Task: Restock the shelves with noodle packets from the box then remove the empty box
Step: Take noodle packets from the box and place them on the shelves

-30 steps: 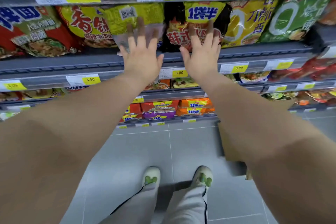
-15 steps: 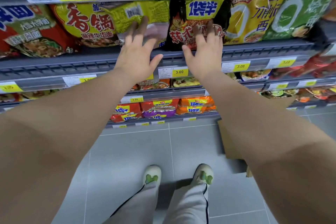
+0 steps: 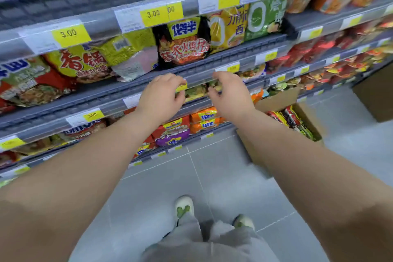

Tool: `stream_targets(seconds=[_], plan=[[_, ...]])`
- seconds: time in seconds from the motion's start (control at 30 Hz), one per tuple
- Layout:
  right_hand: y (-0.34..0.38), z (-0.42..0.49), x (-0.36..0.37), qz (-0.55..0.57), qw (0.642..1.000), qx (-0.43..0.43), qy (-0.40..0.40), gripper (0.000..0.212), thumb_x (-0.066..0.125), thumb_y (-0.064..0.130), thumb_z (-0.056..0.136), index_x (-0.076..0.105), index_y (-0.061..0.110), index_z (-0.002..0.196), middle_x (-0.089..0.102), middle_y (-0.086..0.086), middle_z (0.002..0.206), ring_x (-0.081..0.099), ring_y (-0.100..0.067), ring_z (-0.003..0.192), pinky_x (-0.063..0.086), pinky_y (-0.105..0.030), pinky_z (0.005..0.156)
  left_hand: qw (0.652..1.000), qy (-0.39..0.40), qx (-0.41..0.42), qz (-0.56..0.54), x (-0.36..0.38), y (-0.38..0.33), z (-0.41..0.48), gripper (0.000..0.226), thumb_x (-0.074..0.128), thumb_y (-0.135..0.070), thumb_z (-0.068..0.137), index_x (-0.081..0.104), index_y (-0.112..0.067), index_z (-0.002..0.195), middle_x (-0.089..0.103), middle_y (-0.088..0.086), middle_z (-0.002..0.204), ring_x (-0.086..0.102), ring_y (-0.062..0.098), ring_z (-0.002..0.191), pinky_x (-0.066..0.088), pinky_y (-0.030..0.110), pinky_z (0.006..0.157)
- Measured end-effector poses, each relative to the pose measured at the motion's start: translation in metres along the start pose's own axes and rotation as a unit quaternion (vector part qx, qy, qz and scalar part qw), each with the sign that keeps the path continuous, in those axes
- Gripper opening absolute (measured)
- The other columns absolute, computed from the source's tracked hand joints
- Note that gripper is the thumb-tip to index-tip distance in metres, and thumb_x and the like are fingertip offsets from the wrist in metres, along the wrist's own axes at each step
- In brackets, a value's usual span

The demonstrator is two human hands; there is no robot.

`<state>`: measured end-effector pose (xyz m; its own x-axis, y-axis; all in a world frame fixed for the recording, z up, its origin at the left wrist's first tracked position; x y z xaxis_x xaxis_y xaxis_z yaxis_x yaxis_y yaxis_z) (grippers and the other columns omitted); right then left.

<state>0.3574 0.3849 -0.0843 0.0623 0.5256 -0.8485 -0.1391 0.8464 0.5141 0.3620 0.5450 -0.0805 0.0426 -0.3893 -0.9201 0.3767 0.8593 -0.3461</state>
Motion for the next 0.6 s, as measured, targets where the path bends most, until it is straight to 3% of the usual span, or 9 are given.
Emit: stream_targets(seconds=[0.17, 0.3, 0.47, 0.6], plan=[[-0.075, -0.074, -0.067, 0.022, 0.996, 0.084, -0.006, 0.041, 0.052, 0.025, 0.093, 0.049, 0.011, 0.132, 0.059, -0.008, 0.12, 0.056, -0.023, 0.107, 0.047, -0.032, 0.081, 0.997, 0.03, 0.061, -0.027, 0.019, -0.105, -0.003, 0.024, 0.054, -0.026, 0.091, 0.063, -0.019, 0.112, 0.064, 0.001, 0.11, 0.057, 0.022, 0.105, 0.046, 0.034, 0.082], [-0.154, -0.137, -0.122, -0.005, 0.99, 0.143, -0.019, 0.033, 0.051, 0.024, 0.092, 0.054, 0.009, 0.122, 0.06, -0.01, 0.113, 0.057, -0.027, 0.101, 0.05, -0.038, 0.081, 0.99, 0.07, 0.115, -0.035, 0.066, -0.212, -0.009, 0.023, 0.056, -0.023, 0.089, 0.064, -0.019, 0.11, 0.065, 0.003, 0.108, 0.058, 0.023, 0.103, 0.046, 0.033, 0.083], [-0.256, -0.221, -0.2, -0.023, 0.979, 0.198, -0.049, 0.036, 0.053, 0.025, 0.091, 0.055, 0.017, 0.126, 0.061, -0.004, 0.119, 0.056, -0.022, 0.107, 0.039, -0.024, 0.077, 0.979, 0.118, 0.156, -0.064, 0.127, -0.347, -0.011, 0.021, 0.057, -0.021, 0.087, 0.064, -0.016, 0.107, 0.064, 0.005, 0.106, 0.058, 0.024, 0.1, 0.046, 0.034, 0.082], [-0.324, -0.275, -0.25, -0.017, 0.968, 0.239, -0.077, 0.033, 0.056, 0.021, 0.088, 0.058, 0.017, 0.121, 0.063, -0.005, 0.113, 0.057, -0.024, 0.104, 0.046, -0.033, 0.084, 0.97, 0.138, 0.18, -0.082, 0.166, -0.442, -0.008, 0.021, 0.056, -0.025, 0.088, 0.064, -0.021, 0.107, 0.064, 0.001, 0.104, 0.058, 0.021, 0.098, 0.048, 0.035, 0.081]])
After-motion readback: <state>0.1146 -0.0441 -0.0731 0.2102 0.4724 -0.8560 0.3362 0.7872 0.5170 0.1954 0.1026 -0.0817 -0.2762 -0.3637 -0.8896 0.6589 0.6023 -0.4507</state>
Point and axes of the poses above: each hand's wrist, its own z-axis towards the middle knuckle, its own x-axis out of the palm, y = z × x, the point moved 8 cm from there along z, towards the middle knuckle
